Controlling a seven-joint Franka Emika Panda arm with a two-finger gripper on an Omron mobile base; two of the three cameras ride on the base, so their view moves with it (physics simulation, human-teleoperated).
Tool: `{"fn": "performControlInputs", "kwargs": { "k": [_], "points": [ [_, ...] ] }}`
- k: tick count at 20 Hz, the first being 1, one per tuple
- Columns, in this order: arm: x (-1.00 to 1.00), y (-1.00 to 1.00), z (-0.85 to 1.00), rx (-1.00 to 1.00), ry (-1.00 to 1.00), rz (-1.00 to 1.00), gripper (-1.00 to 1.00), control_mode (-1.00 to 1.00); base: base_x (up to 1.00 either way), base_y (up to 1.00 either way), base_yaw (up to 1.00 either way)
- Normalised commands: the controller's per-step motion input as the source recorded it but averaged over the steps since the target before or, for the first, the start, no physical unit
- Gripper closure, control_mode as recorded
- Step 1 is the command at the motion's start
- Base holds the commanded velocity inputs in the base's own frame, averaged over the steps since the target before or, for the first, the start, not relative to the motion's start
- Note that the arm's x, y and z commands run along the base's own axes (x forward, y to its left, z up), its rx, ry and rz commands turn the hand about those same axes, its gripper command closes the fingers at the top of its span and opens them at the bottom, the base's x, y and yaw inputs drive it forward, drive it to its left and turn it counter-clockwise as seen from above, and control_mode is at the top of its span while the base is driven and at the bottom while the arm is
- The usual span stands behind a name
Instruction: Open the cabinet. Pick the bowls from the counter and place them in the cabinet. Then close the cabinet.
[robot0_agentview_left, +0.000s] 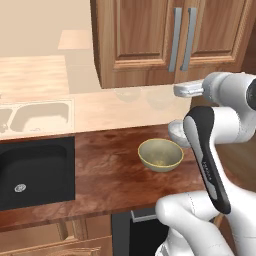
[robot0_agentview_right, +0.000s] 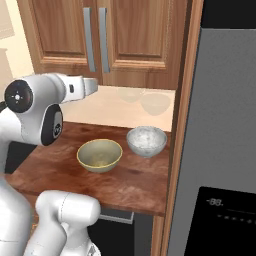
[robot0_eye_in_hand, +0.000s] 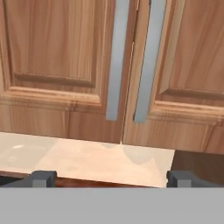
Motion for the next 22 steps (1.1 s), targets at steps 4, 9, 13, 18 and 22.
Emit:
{"fn": "performControlInputs", "kwargs": {
  "k": [4,9,13,18,22],
  "points": [
    [0.21,-0.20,0.00,0.00,-0.10,0.00,-1.00,-1.00,0.00,0.00,0.00],
    [0.21,-0.21,0.05,0.00,-0.08,0.00,-1.00,-1.00,0.00,0.00,0.00],
    [0.17,-0.15,0.21,0.00,-0.09,0.00,-1.00,-1.00,0.00,0.00,0.00],
    [0.11,-0.19,0.33,0.00,-0.02,0.00,-1.00,-1.00,0.00,0.00,0.00],
    [0.25,-0.18,0.26,0.00,0.00,0.00,-1.00,-1.00,0.00,0.00,0.00]
  ]
}}
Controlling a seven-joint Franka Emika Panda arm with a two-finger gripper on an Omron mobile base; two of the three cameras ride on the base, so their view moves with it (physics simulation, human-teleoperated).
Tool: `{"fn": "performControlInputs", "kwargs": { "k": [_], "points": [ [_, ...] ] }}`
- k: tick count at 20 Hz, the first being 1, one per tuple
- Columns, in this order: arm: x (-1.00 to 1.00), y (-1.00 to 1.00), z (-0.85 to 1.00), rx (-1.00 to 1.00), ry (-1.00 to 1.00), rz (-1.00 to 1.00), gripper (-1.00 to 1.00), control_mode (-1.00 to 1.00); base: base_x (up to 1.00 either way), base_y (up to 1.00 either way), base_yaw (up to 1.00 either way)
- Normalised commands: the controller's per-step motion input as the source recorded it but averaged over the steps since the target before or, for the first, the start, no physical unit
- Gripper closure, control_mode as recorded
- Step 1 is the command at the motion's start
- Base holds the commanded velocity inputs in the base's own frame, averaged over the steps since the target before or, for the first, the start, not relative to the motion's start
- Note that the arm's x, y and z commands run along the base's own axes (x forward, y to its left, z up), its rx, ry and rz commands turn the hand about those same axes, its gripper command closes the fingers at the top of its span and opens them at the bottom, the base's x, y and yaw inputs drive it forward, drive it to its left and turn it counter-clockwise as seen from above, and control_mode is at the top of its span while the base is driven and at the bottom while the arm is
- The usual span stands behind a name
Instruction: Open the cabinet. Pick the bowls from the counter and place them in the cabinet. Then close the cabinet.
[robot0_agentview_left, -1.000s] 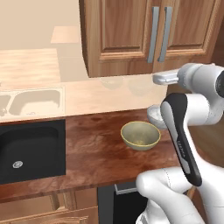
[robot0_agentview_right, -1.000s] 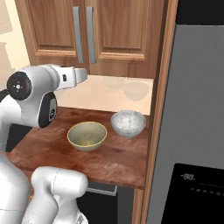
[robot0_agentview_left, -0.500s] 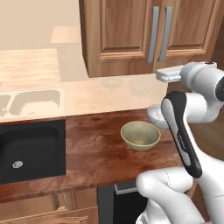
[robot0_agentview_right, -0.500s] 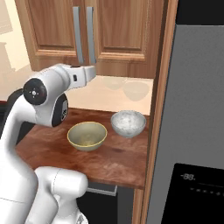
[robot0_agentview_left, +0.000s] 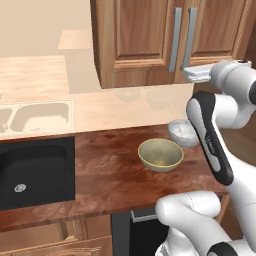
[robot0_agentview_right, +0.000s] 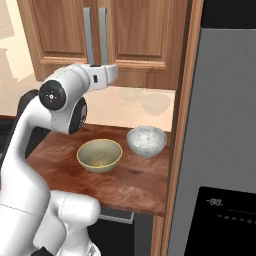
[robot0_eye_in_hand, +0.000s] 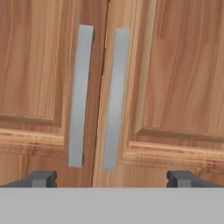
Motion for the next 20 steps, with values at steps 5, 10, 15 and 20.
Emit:
{"fn": "performControlInputs", "kwargs": {
  "k": [5,10,15,20],
  "points": [
    [0.21,-0.23,0.14,0.00,0.00,0.00,-1.00,-1.00,0.00,0.00,0.00],
    [0.17,-0.08,0.00,0.00,-0.01,0.00,-1.00,-1.00,0.00,0.00,0.00],
    [0.28,-0.07,0.00,0.00,0.00,0.00,-1.00,-1.00,0.00,0.00,0.00],
    [0.39,-0.06,0.00,0.00,0.00,0.00,-1.00,-1.00,0.00,0.00,0.00]
  ]
}}
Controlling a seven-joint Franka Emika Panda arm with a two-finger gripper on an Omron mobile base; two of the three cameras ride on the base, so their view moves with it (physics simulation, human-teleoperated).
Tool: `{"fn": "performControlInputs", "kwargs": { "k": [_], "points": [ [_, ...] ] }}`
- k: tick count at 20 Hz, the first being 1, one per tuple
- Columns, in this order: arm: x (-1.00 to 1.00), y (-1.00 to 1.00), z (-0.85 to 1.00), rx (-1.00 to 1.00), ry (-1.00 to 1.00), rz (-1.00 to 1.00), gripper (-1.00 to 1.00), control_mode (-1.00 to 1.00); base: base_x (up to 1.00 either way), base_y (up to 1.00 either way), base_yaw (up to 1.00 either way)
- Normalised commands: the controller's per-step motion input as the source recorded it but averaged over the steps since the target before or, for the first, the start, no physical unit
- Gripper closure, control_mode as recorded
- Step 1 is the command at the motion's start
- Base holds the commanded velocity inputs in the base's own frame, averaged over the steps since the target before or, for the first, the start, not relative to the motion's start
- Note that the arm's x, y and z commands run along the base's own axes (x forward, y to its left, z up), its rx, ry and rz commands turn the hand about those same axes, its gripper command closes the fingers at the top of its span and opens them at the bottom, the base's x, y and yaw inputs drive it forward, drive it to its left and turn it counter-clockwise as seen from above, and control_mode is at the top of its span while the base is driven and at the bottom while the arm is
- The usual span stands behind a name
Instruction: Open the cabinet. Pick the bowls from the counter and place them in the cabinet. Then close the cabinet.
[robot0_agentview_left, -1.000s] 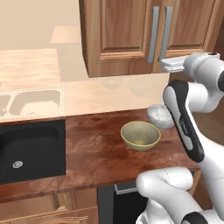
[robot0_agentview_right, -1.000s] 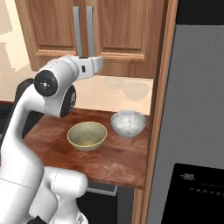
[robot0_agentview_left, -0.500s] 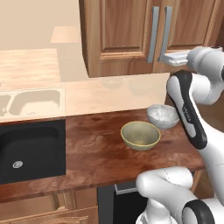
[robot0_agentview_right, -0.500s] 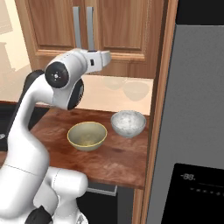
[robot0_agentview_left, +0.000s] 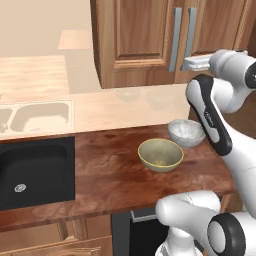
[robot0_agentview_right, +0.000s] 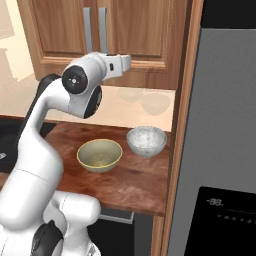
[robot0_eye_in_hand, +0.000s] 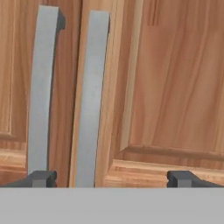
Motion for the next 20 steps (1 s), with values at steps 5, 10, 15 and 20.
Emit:
{"fn": "performControlInputs", "kwargs": {
  "k": [5,10,15,20],
  "points": [
    [0.43,-0.02,0.00,0.00,-0.01,0.00,-1.00,-1.00,0.00,0.00,0.00],
    [0.21,0.01,0.00,0.00,-0.01,0.00,-1.00,-1.00,0.00,0.00,0.00],
    [0.31,0.17,-0.03,0.00,0.00,0.00,-1.00,-1.00,0.00,0.00,0.00],
    [0.52,0.09,-0.06,0.00,0.00,0.00,-1.00,-1.00,0.00,0.00,0.00]
  ]
}}
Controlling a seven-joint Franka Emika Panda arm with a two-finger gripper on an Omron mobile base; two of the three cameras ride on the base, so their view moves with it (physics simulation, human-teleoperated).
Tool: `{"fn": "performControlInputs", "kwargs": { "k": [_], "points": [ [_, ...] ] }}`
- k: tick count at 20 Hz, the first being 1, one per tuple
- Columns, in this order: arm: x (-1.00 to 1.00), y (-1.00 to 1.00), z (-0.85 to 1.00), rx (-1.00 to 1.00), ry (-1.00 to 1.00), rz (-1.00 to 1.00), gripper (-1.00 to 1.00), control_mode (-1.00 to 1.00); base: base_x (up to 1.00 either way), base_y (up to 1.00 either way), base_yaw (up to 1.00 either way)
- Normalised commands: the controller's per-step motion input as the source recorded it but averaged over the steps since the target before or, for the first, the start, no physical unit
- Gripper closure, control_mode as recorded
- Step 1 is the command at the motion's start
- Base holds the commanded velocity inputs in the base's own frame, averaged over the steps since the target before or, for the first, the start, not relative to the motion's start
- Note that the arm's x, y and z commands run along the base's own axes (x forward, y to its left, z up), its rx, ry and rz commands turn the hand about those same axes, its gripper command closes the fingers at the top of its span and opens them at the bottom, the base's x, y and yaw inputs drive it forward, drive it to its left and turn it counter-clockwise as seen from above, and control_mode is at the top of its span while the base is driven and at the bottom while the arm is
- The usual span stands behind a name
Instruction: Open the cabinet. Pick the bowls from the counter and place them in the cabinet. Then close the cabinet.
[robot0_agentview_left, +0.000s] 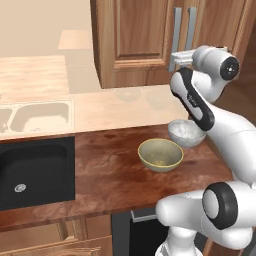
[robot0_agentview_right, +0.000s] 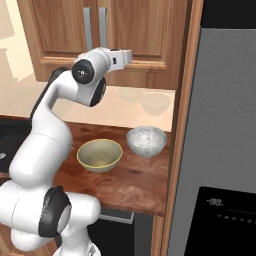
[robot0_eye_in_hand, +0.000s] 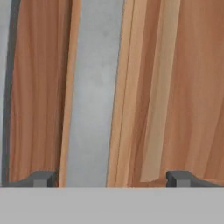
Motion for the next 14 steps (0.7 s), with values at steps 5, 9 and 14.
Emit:
{"fn": "performControlInputs", "kwargs": {
  "k": [5,9,14],
  "points": [
    [0.72,0.00,-0.03,0.00,0.00,0.00,-1.00,-1.00,0.00,0.00,0.00],
    [0.58,-0.19,0.00,0.02,0.01,0.01,-1.00,-1.00,0.00,0.00,0.00],
    [0.62,0.01,-0.08,0.00,0.00,0.00,-1.00,-1.00,0.00,0.00,0.00]
  ]
}}
